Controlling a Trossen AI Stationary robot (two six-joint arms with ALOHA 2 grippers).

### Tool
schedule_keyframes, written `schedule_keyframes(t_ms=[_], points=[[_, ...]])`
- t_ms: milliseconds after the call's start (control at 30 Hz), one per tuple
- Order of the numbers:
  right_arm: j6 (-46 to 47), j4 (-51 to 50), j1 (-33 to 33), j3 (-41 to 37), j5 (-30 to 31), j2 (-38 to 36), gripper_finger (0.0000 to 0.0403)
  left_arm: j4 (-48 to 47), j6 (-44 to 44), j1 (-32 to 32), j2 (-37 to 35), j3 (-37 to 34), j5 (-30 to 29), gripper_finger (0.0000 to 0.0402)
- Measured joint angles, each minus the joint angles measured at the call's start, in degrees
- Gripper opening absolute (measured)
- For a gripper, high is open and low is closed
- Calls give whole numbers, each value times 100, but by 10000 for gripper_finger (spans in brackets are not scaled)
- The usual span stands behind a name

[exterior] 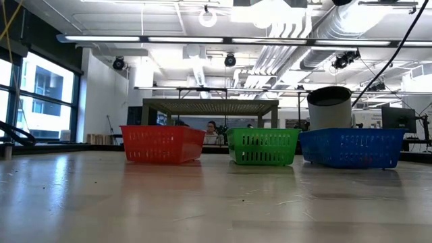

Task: Pick & Place Office Desk Supplies
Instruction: Put the blue rubber band into the red bin

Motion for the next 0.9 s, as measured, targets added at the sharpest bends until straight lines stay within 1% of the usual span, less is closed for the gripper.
schedule_keyframes(t_ms=[100,167,267,400,567,900], points=[[-2,-4,8,0,-9,0,193,359,189,28,0,1,-13,191],[-11,11,13,0,-9,0,193,533,331,25,0,0,-140,191],[55,13,13,0,-53,0,193,482,355,23,0,-4,-286,191],[247,11,13,0,-216,0,193,503,355,25,0,-104,-233,191],[243,11,13,0,-290,0,193,575,353,25,0,-294,-177,191],[241,37,6,0,-269,0,193,693,495,25,0,-332,-181,191]])
